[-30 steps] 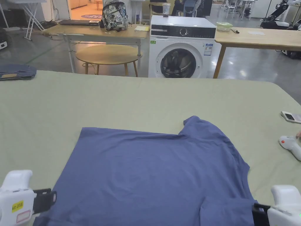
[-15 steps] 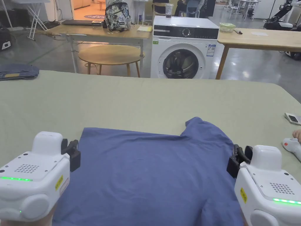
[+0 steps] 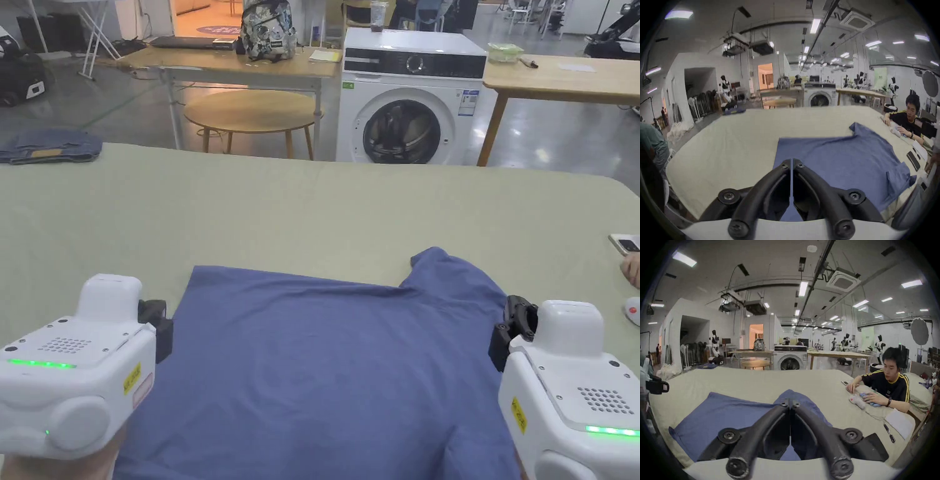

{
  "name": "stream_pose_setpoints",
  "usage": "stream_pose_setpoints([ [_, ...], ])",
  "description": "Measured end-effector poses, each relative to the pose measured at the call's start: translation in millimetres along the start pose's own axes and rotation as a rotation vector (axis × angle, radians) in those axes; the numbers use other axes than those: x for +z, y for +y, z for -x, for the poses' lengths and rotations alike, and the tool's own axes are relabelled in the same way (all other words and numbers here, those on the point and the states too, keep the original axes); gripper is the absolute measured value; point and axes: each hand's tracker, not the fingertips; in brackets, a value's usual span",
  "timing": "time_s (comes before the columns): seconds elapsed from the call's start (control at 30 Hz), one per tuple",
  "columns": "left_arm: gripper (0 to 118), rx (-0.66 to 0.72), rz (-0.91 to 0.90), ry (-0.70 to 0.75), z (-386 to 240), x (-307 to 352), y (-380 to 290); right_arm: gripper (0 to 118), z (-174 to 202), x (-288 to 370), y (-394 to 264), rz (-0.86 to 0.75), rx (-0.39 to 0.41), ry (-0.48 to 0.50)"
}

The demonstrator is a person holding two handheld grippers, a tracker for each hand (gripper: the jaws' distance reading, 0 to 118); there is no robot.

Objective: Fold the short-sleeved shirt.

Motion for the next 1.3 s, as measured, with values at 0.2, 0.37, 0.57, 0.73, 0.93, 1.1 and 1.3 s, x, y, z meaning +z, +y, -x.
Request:
stream_pose_setpoints([
  [0.2,0,0.055,0.266,-0.034,38.2,-10.9,-25.4,0,-5.0,-0.4,-9.1,0.053,0.006,0.019],
  [0.37,23,0.131,0.447,-0.038,70.0,-31.3,-54.6,0,-8.2,-3.2,-17.6,0.105,0.022,0.025],
  [0.57,55,0.200,0.637,-0.019,77.6,-53.1,-86.7,0,-11.6,-8.6,-29.0,0.160,0.020,0.030],
  [0.73,55,0.162,0.704,0.023,70.6,-59.1,-105.7,0,-12.8,-11.1,-38.2,0.197,0.034,0.030],
  [0.93,52,0.060,0.689,0.070,52.1,-59.2,-107.8,0,-14.6,-10.1,-47.6,0.234,0.039,0.030],
  [1.1,3,0.053,0.668,0.035,48.4,-53.6,-105.3,0,-21.4,-4.3,-50.6,0.271,0.049,0.031],
  [1.3,0,0.061,0.651,0.010,52.9,-45.5,-105.9,30,-49.1,7.1,-55.7,0.485,0.068,0.028],
])
